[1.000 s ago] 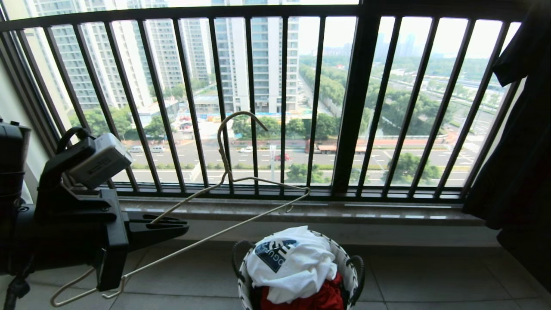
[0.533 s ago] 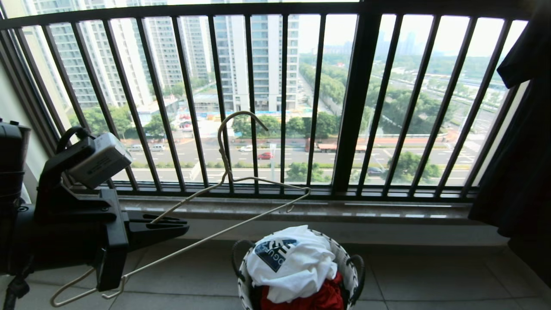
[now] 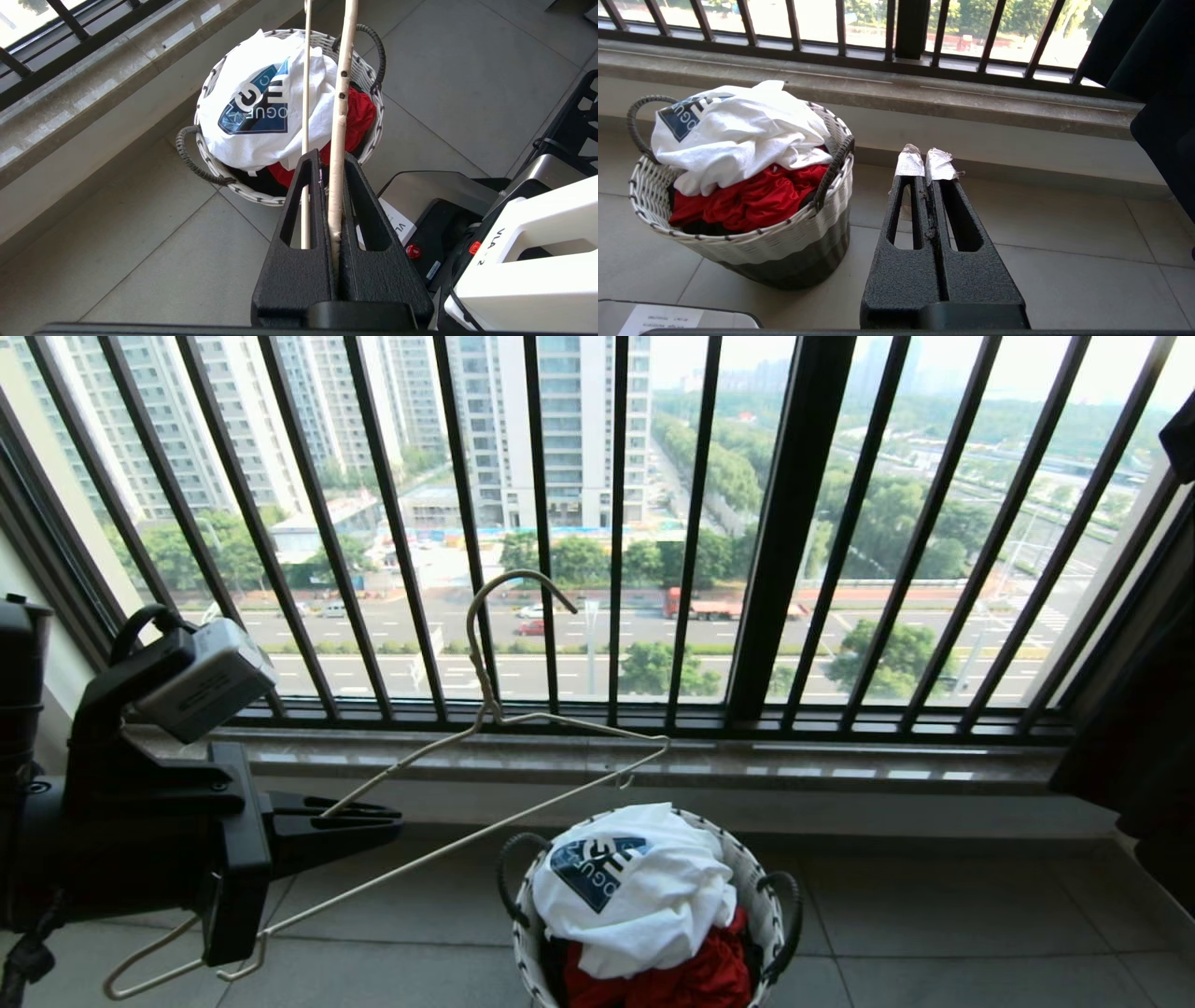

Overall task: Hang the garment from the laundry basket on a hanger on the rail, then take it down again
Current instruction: Pick up clothes from the basket

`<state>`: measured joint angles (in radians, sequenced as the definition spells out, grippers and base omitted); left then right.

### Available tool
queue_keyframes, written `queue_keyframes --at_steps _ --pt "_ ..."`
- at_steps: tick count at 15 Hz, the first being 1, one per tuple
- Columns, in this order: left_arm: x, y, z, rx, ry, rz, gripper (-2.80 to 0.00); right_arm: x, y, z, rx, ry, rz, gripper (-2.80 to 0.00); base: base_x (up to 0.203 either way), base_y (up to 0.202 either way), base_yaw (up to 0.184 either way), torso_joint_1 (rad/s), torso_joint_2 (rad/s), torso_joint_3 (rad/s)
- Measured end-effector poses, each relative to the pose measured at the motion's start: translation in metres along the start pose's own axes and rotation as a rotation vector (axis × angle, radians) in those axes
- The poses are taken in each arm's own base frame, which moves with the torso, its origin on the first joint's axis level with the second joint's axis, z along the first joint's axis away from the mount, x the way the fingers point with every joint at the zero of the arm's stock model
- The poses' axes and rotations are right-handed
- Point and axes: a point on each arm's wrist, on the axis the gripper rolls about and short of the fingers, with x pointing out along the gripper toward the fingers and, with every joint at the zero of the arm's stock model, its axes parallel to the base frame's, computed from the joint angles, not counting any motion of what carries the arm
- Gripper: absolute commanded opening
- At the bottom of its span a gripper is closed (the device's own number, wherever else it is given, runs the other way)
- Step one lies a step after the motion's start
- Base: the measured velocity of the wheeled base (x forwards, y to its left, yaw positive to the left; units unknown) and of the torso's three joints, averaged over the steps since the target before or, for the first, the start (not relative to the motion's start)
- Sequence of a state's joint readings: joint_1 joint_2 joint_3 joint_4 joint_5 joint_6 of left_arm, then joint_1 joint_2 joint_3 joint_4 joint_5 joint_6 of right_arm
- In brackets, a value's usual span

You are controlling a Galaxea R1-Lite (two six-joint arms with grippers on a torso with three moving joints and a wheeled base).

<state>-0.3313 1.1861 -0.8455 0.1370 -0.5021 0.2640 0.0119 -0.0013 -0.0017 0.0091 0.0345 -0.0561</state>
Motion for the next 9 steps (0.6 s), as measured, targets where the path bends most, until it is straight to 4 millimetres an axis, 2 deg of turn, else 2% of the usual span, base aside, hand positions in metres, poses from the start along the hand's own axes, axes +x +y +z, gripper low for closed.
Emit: queue_keyframes --at_steps 9 --pt "-0.0053 -0.0038 -0.0021 0.008 -0.009 0.002 -2.80 0.0000 0.0000 0.0000 0.000 0.000 0.000 -2.80 0.000 0.000 0.000 0.003 0.00 -0.202"
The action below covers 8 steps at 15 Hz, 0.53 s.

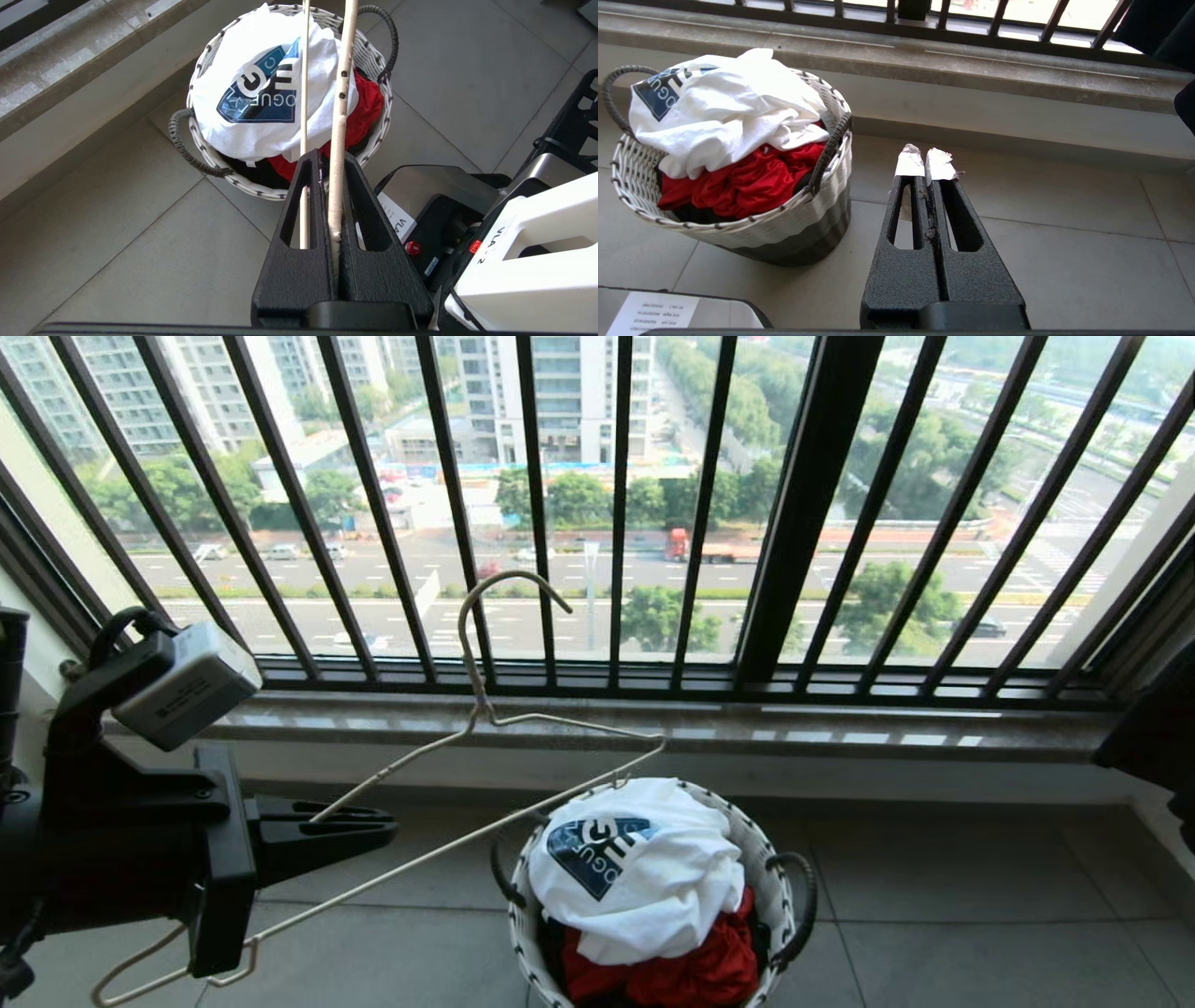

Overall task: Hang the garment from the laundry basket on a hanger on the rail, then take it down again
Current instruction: Pick up clothes from the basket

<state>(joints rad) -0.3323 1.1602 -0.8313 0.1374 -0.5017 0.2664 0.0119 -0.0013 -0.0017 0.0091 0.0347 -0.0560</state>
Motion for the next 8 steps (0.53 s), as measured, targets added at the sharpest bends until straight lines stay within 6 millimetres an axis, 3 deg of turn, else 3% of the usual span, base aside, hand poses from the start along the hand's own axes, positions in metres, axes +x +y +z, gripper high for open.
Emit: queue_keyframes --at_steps 8 --pt "-0.0001 -0.0003 -0.0005 0.009 0.000 -0.001 -2.80 0.0000 0.0000 0.0000 0.000 0.000 0.000 -2.80 0.000 0.000 0.000 0.002 0.00 -0.193"
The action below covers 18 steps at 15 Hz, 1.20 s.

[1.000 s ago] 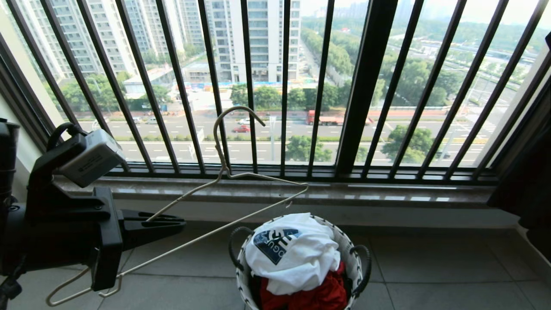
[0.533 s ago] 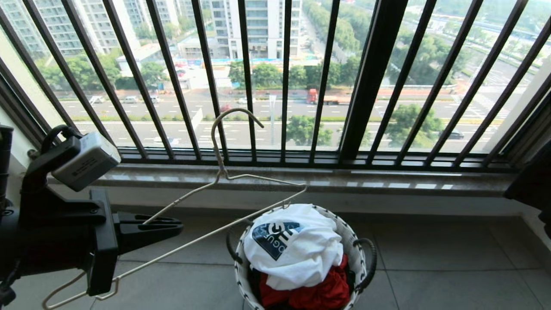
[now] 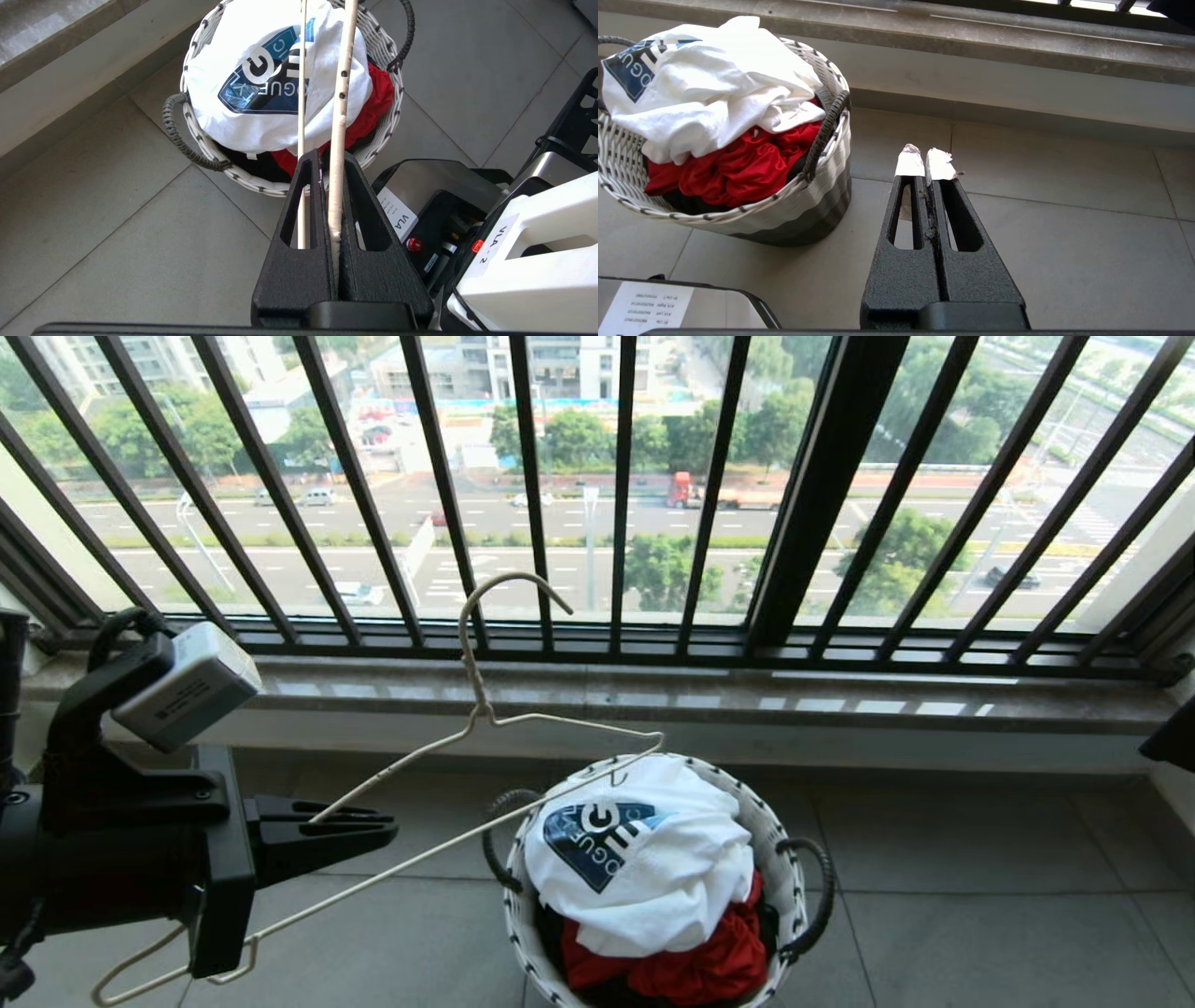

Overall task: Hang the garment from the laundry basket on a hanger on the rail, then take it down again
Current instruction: Pick up clothes from the basket

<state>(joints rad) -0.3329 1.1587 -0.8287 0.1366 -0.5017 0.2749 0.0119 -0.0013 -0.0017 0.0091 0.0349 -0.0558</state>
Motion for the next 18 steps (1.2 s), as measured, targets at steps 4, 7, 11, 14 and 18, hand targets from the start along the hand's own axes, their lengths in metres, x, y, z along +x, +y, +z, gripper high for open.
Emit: queue_keyframes --at_steps 4,7,11,14,18 --pt "0.000 0.000 0.000 0.000 0.000 -0.001 -2.80 0.000 0.000 0.000 0.000 0.000 0.000 -2.80 0.000 0.000 0.000 0.003 0.00 -0.199" --pt "0.000 0.000 0.000 0.000 -0.001 -0.001 -2.80 0.000 0.000 0.000 0.000 0.000 0.000 -2.80 0.000 0.000 0.000 -0.002 0.01 -0.195" --pt "-0.006 -0.003 0.001 0.006 -0.019 0.001 -2.80 0.000 0.000 0.000 0.000 0.000 0.000 -2.80 0.000 0.000 0.000 0.000 0.00 -0.052" --pt "-0.009 -0.008 0.002 0.017 -0.032 -0.013 -2.80 0.000 0.000 0.000 0.000 0.000 0.000 -2.80 0.000 0.000 0.000 0.000 0.00 0.000" --pt "-0.011 -0.012 0.002 0.011 -0.041 -0.028 -2.80 0.000 0.000 0.000 0.000 0.000 0.000 -2.80 0.000 0.000 0.000 0.000 0.00 0.000"
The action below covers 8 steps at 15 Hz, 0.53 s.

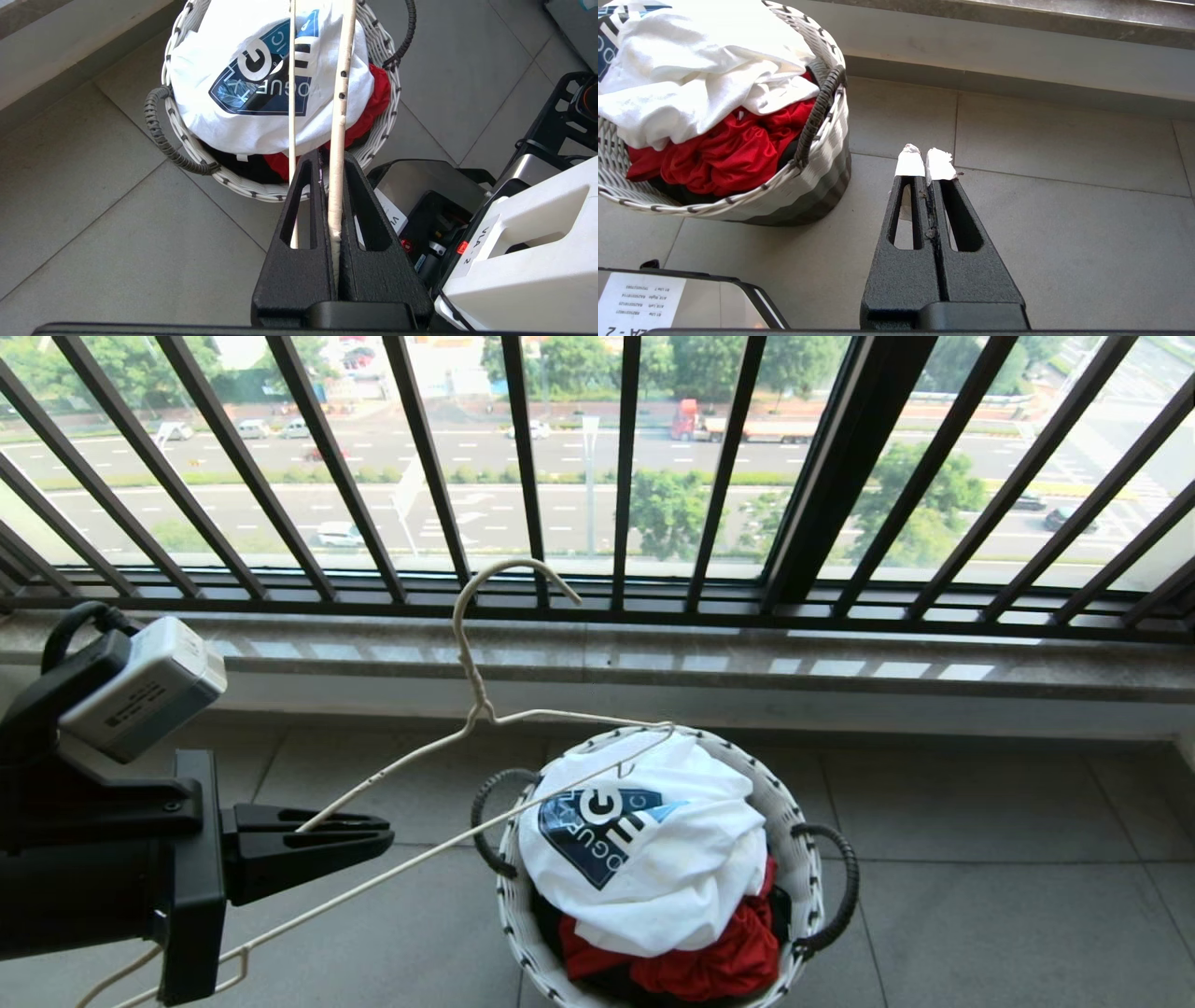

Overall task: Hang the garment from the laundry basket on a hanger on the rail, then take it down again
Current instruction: Pick up clothes from the basket

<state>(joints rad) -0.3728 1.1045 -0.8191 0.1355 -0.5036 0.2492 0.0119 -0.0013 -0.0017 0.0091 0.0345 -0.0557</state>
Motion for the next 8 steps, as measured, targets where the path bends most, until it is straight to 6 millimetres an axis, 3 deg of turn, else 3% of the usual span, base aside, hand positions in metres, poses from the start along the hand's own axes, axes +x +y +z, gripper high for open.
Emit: queue_keyframes --at_steps 8 --pt "-0.0086 -0.0022 0.0098 -0.025 -0.094 0.026 -2.80 0.0000 0.0000 0.0000 -0.005 0.000 0.000 -2.80 0.000 0.000 0.000 0.000 0.00 0.000"
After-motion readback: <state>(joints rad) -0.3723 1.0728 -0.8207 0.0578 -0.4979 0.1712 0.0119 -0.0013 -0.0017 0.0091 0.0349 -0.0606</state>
